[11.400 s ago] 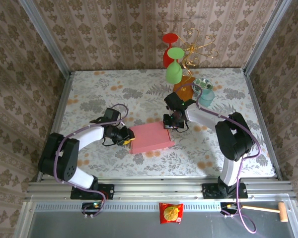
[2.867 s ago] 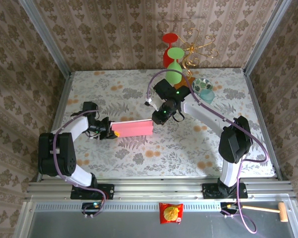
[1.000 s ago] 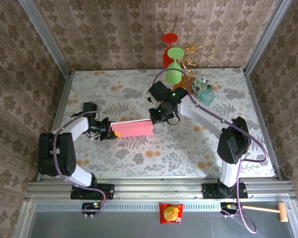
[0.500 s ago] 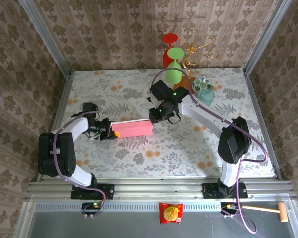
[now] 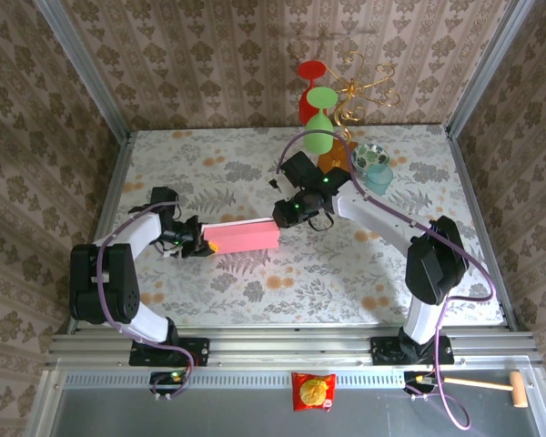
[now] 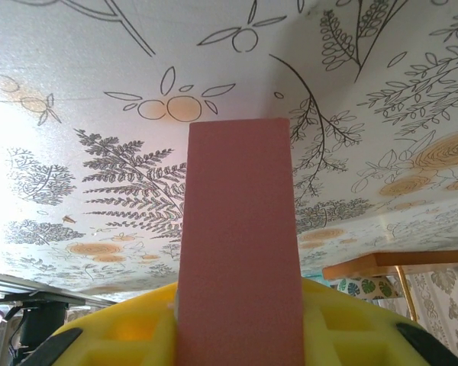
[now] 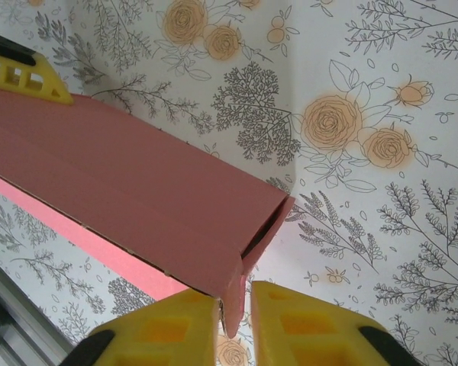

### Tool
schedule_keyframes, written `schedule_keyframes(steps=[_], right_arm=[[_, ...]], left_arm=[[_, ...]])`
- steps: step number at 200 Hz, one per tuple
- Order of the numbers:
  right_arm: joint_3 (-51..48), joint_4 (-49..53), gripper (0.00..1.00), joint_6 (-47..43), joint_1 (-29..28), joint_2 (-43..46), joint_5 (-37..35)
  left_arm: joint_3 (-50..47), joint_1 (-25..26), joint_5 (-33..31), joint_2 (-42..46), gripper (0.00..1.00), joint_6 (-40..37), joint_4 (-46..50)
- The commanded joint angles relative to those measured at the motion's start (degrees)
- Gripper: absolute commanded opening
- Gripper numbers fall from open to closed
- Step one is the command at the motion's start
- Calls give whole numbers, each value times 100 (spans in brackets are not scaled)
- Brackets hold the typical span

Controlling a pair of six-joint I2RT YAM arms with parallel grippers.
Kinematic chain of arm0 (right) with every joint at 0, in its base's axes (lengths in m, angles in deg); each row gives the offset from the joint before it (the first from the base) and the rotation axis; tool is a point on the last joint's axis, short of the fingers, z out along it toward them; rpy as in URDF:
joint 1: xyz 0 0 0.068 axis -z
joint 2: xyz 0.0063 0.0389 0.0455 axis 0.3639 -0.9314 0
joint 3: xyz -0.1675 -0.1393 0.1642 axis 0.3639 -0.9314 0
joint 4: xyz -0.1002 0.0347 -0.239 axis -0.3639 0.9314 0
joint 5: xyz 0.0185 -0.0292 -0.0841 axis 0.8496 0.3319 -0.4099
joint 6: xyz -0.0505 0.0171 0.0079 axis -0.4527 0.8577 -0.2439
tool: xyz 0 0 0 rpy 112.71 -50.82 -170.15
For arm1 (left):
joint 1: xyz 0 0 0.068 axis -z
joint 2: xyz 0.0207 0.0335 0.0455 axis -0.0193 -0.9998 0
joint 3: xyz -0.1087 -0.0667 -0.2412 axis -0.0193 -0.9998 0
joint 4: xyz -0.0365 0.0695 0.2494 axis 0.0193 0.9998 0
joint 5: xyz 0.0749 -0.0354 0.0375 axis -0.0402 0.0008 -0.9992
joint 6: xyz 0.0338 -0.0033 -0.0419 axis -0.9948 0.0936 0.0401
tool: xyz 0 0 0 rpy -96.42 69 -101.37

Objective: Fold the paper box

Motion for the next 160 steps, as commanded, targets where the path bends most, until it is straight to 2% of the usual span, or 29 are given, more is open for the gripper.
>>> schedule_keyframes(steps=[1,67,98,160], right_arm=[[41,-37,16,-91,25,29,89],[-6,-46,6,-34,25,2,-58],[6,-10,0,81,-35,2,-354],[-125,-142,0,741,-316,151,-1026]], left_arm=[[61,-47,-506,-52,13,29,436],[75,-48,-499,-87,12,69,406],[73,-48,-494,-99,12,139,363],[-18,-48,-505,-62,12,335,253]])
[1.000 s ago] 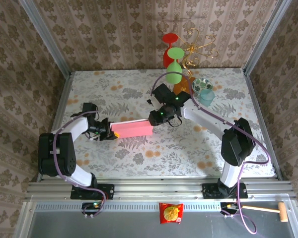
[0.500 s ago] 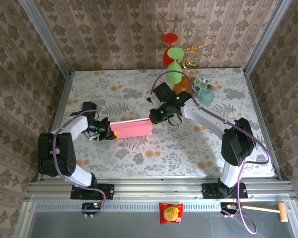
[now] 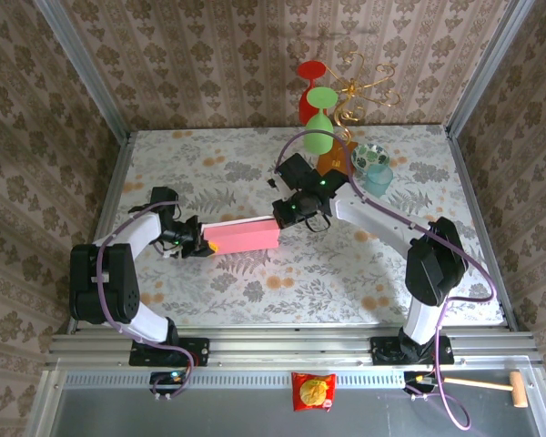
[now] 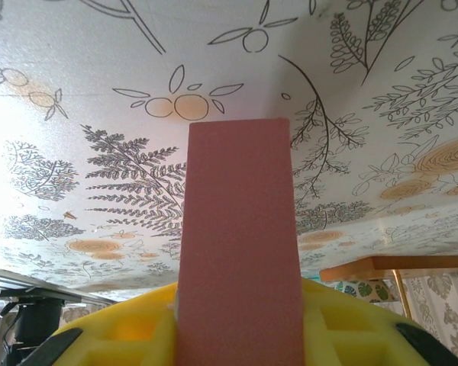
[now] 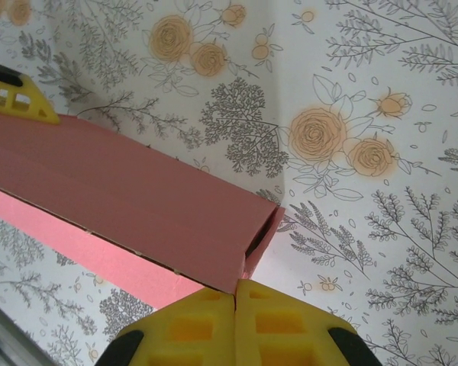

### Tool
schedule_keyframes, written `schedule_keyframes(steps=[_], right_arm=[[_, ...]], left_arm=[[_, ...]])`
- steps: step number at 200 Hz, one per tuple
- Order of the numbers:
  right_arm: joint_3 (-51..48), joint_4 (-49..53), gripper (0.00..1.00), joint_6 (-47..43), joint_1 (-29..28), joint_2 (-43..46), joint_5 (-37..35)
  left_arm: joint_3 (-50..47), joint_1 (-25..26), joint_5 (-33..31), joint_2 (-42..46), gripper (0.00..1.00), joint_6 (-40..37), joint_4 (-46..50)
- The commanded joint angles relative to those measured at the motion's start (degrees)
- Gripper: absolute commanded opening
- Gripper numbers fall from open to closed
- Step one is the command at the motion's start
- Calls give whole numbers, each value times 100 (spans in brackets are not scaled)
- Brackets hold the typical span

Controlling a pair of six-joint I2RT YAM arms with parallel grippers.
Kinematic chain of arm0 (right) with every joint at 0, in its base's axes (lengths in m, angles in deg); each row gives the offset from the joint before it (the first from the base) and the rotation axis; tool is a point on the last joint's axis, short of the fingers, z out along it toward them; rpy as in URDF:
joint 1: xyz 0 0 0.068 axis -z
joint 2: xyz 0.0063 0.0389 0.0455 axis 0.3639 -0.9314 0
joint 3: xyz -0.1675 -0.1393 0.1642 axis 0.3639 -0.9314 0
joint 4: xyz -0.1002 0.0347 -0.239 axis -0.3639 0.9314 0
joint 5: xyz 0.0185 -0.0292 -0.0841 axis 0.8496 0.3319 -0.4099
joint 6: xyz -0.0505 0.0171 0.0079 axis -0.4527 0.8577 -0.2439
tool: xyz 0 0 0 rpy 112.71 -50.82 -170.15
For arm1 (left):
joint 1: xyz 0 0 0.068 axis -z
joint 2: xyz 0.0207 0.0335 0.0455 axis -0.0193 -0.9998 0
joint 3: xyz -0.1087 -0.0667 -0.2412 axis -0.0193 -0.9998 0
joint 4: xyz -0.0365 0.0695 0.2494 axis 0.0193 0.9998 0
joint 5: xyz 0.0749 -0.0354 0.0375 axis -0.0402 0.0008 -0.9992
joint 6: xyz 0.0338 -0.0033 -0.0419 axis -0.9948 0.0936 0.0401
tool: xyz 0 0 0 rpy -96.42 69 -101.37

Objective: Fold the paper box

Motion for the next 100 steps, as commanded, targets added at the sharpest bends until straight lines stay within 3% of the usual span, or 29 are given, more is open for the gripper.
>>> schedule_keyframes(steps=[1,100], right_arm=[[-131,-35,0,441,-103,132,-487],[-32,66,0,1790,-319,109,-749]], left_arm=[[-23,-46,-502,-65,12,207,229],[-235,-46,-579,60,11,527,31]])
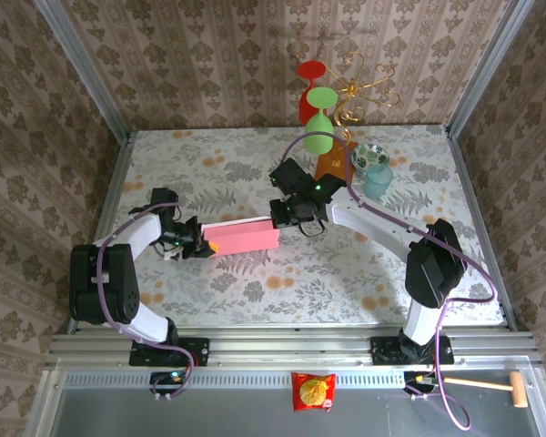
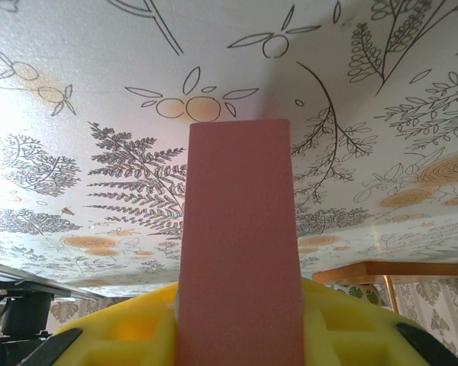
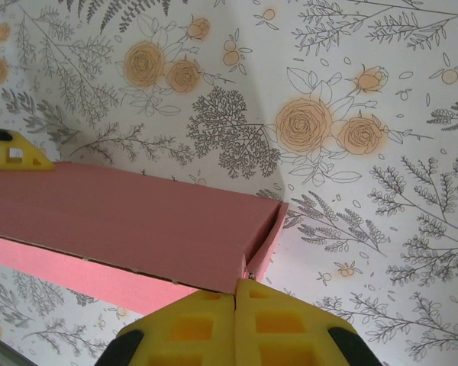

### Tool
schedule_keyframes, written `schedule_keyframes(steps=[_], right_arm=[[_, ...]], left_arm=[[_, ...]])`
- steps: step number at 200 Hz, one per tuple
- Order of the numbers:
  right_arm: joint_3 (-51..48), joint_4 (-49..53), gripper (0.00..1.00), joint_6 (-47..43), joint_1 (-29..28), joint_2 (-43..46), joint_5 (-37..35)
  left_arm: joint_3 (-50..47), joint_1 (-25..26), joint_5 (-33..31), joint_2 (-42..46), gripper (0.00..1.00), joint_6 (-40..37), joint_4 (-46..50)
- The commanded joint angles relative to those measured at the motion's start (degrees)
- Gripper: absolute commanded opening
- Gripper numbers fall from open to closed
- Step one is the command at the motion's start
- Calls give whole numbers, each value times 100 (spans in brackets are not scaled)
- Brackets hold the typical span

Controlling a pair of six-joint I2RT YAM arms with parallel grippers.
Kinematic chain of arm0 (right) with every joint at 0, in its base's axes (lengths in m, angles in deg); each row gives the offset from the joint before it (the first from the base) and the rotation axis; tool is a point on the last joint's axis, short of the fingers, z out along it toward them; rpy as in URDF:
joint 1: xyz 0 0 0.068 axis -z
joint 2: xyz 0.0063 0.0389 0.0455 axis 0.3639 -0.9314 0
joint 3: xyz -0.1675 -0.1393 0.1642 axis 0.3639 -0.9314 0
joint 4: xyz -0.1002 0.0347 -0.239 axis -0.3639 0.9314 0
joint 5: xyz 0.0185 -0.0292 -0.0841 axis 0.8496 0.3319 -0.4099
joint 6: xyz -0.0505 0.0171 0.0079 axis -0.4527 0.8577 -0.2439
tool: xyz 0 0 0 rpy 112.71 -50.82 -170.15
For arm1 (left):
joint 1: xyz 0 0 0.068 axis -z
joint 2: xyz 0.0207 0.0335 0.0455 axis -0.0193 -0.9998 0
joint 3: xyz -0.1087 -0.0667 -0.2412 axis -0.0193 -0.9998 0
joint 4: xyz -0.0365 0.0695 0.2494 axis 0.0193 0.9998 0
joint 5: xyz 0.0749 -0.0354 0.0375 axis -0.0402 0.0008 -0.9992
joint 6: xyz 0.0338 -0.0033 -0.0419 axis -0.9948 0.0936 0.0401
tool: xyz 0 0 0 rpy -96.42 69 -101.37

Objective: Fold the paper box

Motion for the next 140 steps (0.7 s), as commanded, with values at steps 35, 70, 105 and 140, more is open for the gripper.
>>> schedule_keyframes(steps=[35,70,105,140], right_arm=[[-198,80,0,339,-168,104,-480],[-671,-229,0,153,-278,227,-877],[-930,-463,0,25,-409,288,-1247],[-897,-462,0,25,-471,214,-1425]], left_arm=[[-188,-46,-596,41,11,282,41],[-270,-76,-560,60,15,322,-245],[-364,-142,-536,200,43,292,-694],[-574,-210,-449,458,61,362,-1250]])
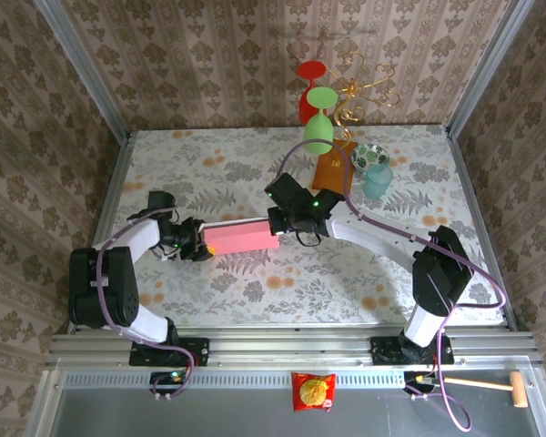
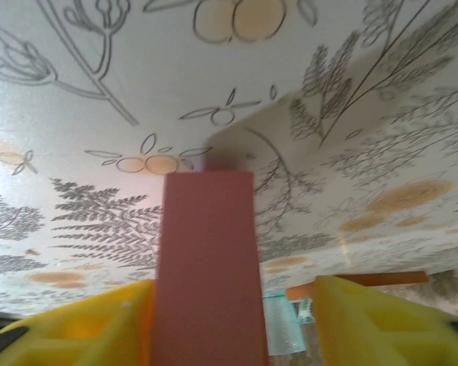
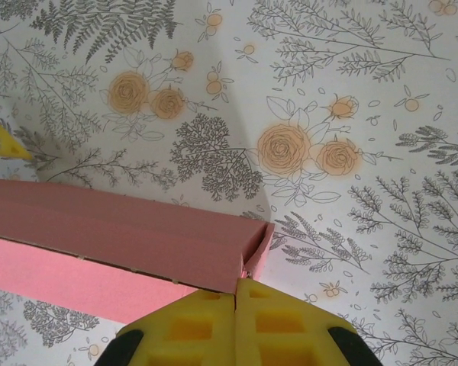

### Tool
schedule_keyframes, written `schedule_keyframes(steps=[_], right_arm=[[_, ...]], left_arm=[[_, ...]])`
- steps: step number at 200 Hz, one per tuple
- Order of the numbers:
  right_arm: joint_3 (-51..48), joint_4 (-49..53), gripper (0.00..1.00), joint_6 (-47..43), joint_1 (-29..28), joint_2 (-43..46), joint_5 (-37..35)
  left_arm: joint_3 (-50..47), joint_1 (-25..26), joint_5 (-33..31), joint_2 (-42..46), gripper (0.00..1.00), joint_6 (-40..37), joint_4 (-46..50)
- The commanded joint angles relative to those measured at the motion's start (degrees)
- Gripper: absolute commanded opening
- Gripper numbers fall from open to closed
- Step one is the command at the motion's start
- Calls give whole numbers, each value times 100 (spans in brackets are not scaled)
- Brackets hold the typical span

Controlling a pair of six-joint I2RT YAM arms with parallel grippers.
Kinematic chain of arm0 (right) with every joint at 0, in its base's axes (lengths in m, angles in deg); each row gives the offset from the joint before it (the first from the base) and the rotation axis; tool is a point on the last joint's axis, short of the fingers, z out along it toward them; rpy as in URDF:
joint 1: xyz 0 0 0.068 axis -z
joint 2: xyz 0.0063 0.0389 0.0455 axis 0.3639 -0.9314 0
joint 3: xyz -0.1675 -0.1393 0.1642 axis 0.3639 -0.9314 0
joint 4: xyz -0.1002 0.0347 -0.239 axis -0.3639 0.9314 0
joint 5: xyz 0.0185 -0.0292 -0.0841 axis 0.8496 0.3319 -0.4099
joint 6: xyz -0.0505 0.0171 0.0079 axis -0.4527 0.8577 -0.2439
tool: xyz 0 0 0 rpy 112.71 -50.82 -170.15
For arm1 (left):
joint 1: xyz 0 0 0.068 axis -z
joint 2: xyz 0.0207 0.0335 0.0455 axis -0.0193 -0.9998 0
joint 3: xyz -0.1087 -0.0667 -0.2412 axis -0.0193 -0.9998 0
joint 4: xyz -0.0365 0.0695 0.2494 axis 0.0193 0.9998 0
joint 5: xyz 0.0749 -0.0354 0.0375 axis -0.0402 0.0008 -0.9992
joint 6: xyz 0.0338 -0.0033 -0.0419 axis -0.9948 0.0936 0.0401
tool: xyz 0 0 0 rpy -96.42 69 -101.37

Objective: Fold the paper box

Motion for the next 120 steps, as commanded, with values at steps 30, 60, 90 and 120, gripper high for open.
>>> schedule_keyframes(steps=[30,60,90,120], right_arm=[[-128,313,0,-85,-65,-198,-402],[-50,324,0,-102,-85,-214,-400],[63,352,0,-110,-115,-258,-403],[223,444,0,-139,-116,-325,-429]], left_arm=[[-173,-214,-245,618,67,-254,-191],[271,-445,-650,1107,70,-1238,573],[937,-648,-1221,1341,64,-2988,1830],[1576,-625,-1899,1648,31,-5544,2255]])
